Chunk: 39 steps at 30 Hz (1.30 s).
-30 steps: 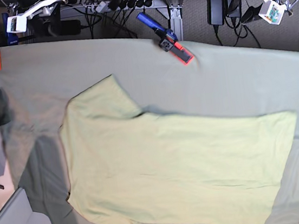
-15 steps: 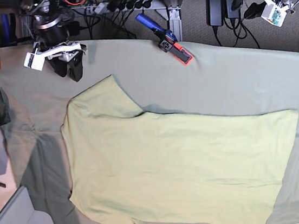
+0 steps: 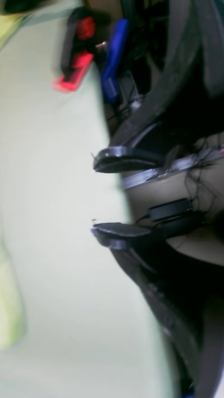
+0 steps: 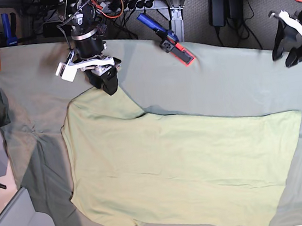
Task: Fold the T-shirt properly
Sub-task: 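Move both grippers to the shirt and grasp its shoulder and hem corners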
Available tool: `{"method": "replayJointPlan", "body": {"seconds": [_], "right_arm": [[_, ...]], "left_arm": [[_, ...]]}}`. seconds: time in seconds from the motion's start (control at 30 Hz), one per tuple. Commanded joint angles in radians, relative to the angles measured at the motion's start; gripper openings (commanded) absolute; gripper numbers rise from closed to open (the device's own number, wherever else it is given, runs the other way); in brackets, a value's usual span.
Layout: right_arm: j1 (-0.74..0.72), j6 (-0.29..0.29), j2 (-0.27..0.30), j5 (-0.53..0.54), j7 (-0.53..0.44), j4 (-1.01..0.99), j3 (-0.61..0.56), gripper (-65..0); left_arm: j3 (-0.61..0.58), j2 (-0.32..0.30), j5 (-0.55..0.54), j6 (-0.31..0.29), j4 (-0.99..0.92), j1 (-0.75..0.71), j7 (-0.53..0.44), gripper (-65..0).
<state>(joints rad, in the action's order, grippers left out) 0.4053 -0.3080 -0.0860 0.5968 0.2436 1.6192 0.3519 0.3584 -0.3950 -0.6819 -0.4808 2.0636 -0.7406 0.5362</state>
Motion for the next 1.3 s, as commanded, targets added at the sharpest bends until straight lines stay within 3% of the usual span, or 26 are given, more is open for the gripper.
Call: {"method": "replayJointPlan", "body": {"seconds": [0.0, 0.13, 0.47, 0.73, 1.17, 1.27], "right_arm": [[-0.011, 0.038, -0.007, -0.01, -0.007, 0.011, -0.001, -34.2], [-0.016, 0.056, -0.02, -0.037, -0.007, 0.011, 0.0, -34.2], [-0.008, 0.059, -0.018, -0.04, -0.007, 0.011, 0.047, -34.2], [-0.008, 0.059, -0.016, -0.04, -0.007, 0.011, 0.047, -34.2], [-0.003, 0.059, -0.011, -0.042, -0.008, 0.011, 0.047, -34.2], [-0.006, 0.059, -0.011, -0.059, -0.016, 0.012, 0.047, -34.2]], "left_arm": [[0.005, -0.007, -0.01, -0.001, -0.013, 0.029, -0.016, -34.8], [0.005, -0.007, -0.011, 0.032, -0.166, 0.17, -0.016, -34.8], [0.005, -0.046, -0.031, 0.032, -0.578, 0.51, -0.015, -34.8], [-0.046, -0.045, -0.011, 0.04, -0.832, 0.691, -0.015, -34.8], [-0.198, -0.014, -0.016, 0.013, -0.844, 0.738, 0.021, -35.0], [-0.197, 0.001, -0.012, 0.012, -0.845, 0.738, 0.022, -43.1]]}}
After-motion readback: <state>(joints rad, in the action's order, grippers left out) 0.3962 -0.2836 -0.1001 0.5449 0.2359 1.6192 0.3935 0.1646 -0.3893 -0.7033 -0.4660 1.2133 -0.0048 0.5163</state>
